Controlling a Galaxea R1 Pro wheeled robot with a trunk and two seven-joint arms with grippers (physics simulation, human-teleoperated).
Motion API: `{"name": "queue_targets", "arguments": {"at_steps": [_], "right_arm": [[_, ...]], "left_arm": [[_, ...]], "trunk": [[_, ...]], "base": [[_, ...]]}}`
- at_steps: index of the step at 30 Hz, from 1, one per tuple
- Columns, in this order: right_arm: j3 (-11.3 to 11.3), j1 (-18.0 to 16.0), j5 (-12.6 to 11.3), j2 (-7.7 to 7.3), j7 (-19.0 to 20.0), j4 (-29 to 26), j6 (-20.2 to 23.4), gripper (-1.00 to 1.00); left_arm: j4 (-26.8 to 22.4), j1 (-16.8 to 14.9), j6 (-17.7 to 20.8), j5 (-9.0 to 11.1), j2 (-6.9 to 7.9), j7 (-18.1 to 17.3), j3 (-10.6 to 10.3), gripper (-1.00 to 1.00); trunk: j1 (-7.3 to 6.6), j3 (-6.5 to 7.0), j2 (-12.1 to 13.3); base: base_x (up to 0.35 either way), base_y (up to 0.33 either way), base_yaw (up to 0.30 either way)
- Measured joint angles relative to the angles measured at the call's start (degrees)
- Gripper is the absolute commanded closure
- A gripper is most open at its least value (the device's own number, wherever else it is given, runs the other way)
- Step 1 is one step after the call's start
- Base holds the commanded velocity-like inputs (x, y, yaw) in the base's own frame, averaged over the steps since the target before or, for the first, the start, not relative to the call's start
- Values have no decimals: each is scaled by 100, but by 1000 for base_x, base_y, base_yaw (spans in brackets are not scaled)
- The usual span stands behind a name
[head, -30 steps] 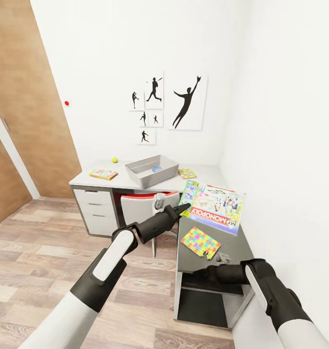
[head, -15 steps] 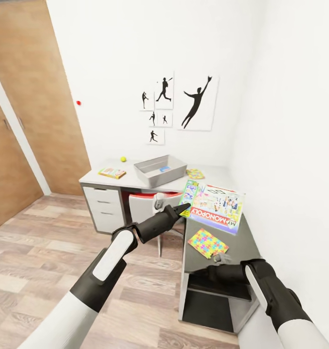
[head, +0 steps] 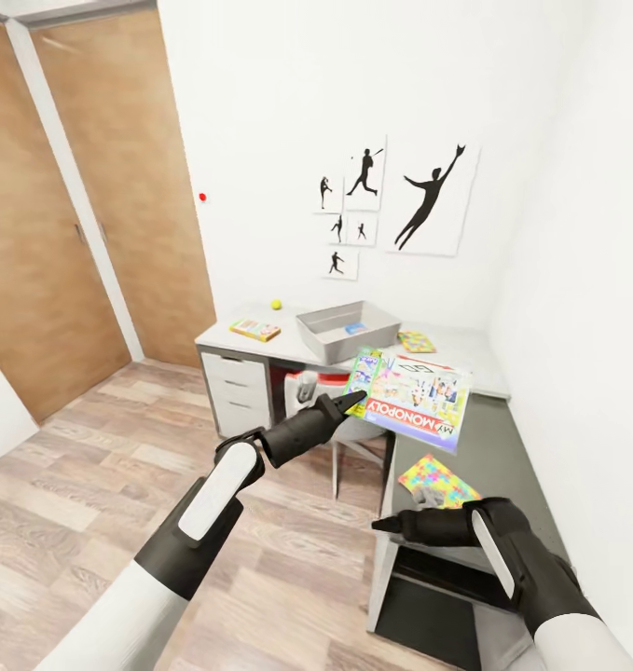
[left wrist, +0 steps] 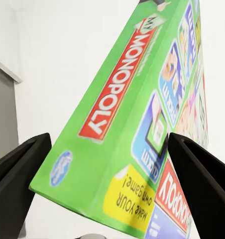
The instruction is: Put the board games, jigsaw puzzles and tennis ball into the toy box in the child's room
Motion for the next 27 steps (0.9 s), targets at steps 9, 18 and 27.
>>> {"name": "queue_targets", "arguments": {"at_steps": [9,18,27], "right_arm": [[0,1,0,0,1,-3,0,-100],[0,7,-1,0,2,-72,4,-100],[0,43,6,0,1,-142,14,-100]], "left_arm": [[5,-2,1,-10,3,0,-3,100],[9,-4,7,-19,3,1,-5,100],[6,-1,2,-14,3,7,-12,100]], "trunk": [[-1,0,0],[-1,0,0],[2,0,0]], "base": [[297,0,58],[329,0,12],[160,0,79]]}}
